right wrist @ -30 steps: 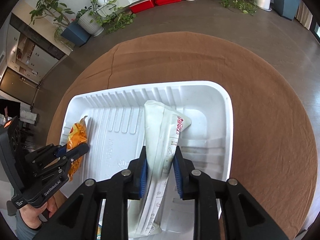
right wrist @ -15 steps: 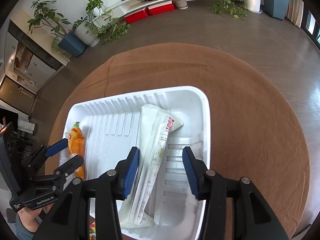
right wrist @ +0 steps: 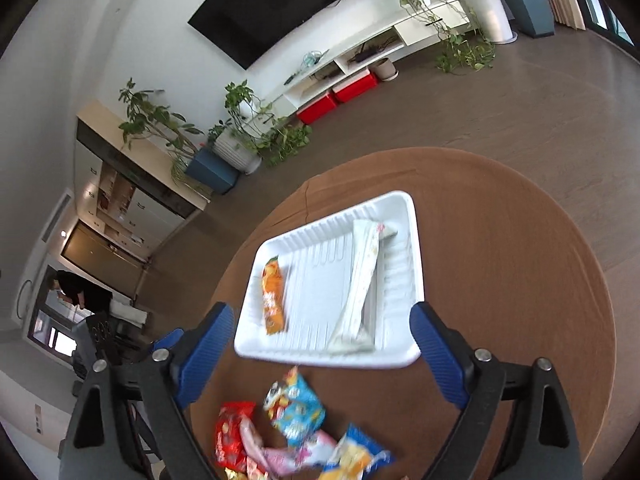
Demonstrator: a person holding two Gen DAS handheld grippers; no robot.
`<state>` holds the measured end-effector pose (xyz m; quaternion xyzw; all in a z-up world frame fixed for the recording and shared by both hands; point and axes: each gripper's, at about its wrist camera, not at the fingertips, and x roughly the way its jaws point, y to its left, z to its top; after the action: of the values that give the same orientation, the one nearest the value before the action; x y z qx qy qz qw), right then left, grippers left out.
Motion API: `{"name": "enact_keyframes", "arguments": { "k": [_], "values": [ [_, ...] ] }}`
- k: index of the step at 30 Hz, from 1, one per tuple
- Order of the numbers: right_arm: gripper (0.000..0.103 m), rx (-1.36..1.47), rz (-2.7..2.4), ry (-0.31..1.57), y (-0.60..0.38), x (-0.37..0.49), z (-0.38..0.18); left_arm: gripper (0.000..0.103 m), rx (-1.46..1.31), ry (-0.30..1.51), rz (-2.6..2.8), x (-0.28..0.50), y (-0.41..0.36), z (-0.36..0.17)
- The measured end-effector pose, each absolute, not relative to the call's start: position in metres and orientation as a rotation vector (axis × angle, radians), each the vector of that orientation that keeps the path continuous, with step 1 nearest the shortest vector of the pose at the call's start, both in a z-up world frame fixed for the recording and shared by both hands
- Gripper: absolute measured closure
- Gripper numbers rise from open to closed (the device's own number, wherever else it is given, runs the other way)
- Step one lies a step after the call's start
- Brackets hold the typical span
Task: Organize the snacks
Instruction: 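Open both tools to drop the snacks into the tray and withdraw, then grasp the gold Home Pie packet with the left tool while the right tool grasps the red candy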
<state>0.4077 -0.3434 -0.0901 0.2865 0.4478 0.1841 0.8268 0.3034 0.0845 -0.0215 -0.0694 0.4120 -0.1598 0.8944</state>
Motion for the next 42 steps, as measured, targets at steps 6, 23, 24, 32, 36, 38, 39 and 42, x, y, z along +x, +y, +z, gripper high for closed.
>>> {"name": "enact_keyframes", "arguments": {
  "k": [6, 23, 24, 32, 36, 38, 39, 42],
  "values": [
    [0.011, 0.652, 0.389, 0.898, -0.338, 0.318, -0.093, 0.0, -0.139, 0.732, -0.27, 0.208, 0.096, -0.025],
    [0.011, 0.67, 0.283, 1.011, -0.289, 0.18, -0.135, 0.0, 0.087, 0.864, -0.509, 0.103, 0.036, -0.067],
    [0.011, 0.666, 0.277, 1.024, -0.286, 0.177, -0.137, 0.001, 0.136, 0.876, -0.518, 0.107, 0.031, -0.066],
    [0.011, 0.661, 0.248, 1.074, -0.27, 0.167, -0.151, 0.002, 0.531, 0.851, -0.738, 0.107, -0.021, -0.082],
    [0.016, 0.655, 0.208, 1.091, -0.27, 0.165, -0.158, 0.023, 0.625, 0.875, -0.782, 0.114, -0.033, -0.098],
    [0.02, 0.654, 0.196, 1.1, -0.27, 0.165, -0.16, 0.04, 0.626, 0.916, -0.807, 0.12, -0.035, -0.106],
    [0.02, 0.659, 0.2, 1.108, -0.269, 0.165, -0.163, 0.045, 0.633, 0.943, -0.815, 0.124, -0.036, -0.112],
    [0.02, 0.643, 0.199, 1.127, -0.267, 0.166, -0.167, 0.045, 0.656, 0.971, -0.815, 0.129, -0.037, -0.122]
  ]
}}
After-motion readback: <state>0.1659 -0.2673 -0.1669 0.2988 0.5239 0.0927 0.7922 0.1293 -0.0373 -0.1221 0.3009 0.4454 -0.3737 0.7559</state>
